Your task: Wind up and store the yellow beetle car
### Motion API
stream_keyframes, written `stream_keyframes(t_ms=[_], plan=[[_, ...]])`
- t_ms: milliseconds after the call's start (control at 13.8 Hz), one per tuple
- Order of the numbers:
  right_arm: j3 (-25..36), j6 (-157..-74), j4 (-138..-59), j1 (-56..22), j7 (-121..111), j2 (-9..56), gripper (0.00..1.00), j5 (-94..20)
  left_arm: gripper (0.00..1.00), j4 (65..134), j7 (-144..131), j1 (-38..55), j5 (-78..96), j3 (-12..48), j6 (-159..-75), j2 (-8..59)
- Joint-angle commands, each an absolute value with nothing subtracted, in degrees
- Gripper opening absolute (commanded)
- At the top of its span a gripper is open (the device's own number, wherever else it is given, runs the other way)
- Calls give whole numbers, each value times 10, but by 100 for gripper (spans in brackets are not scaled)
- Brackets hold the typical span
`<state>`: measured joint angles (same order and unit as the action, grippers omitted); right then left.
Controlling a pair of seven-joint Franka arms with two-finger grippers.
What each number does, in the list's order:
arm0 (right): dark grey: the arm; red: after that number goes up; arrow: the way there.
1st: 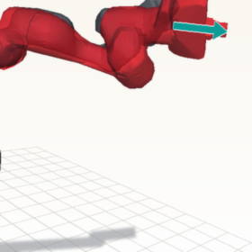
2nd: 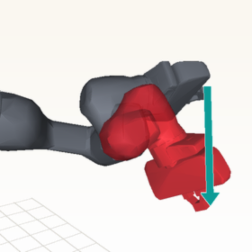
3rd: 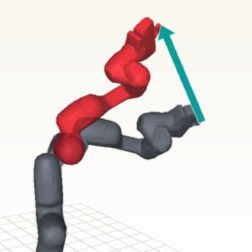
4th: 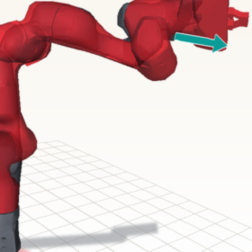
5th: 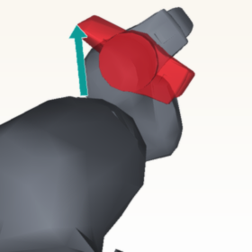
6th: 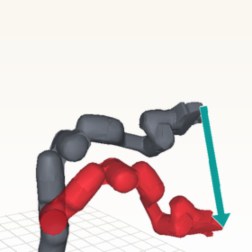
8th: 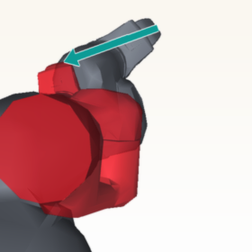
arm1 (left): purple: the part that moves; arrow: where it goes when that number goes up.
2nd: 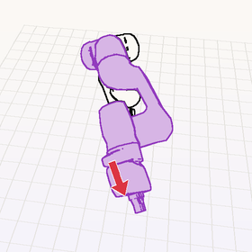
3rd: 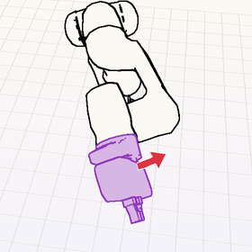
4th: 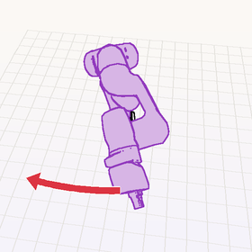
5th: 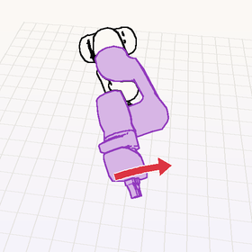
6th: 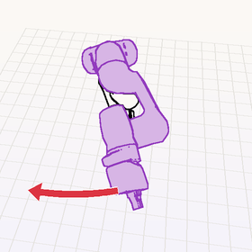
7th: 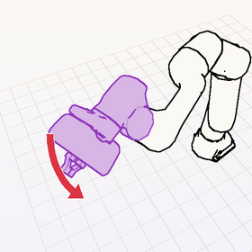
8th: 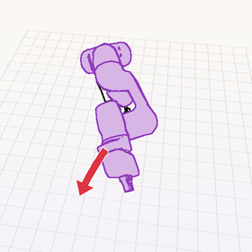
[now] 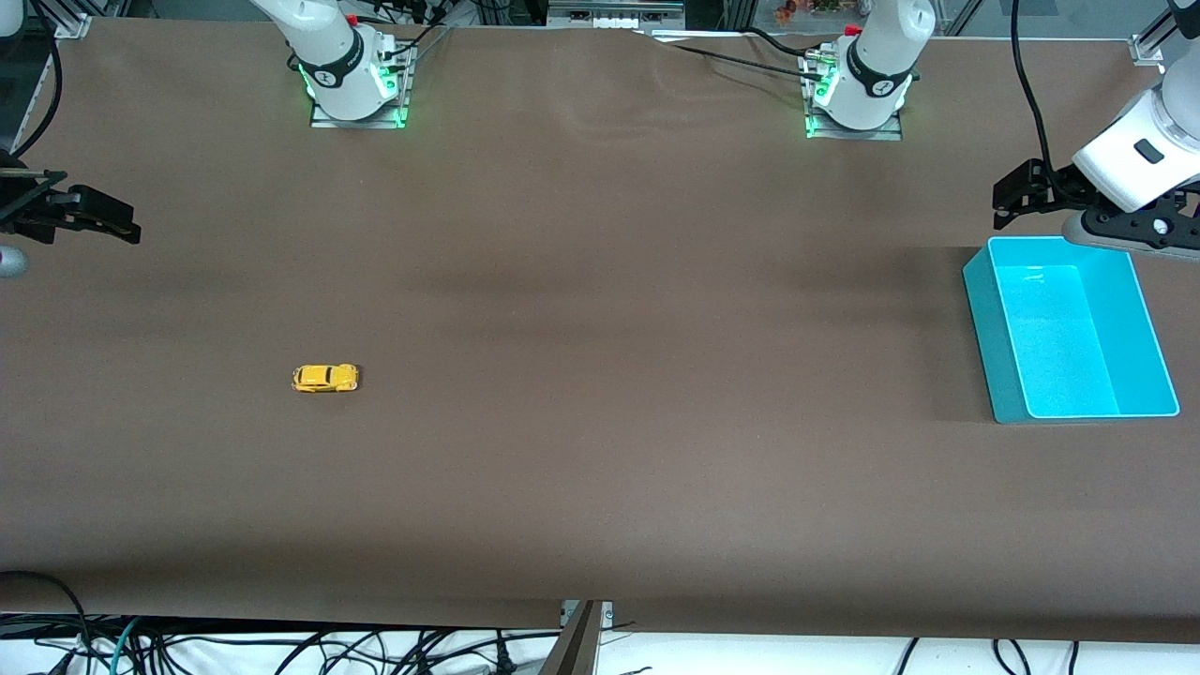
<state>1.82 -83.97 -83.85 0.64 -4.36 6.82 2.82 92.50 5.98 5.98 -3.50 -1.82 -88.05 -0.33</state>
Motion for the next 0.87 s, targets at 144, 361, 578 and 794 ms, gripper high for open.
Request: stream_keyframes(t_ms=[144,361,578,794], plan=[[11,-841,-837,15,-46,68,100,21,100,920,58,67,-44,-21,-870,-3],[11,-841,-837,15,-45,68,100,21,100,914,61,76,-44,-30,-865,4],[11,-841,-837,14,-45,69,100,20,100,910,63,97,-44,-57,-860,11],[7,-840,-837,4,-45,96,100,22,100,910,62,95,-43,-53,-860,11]])
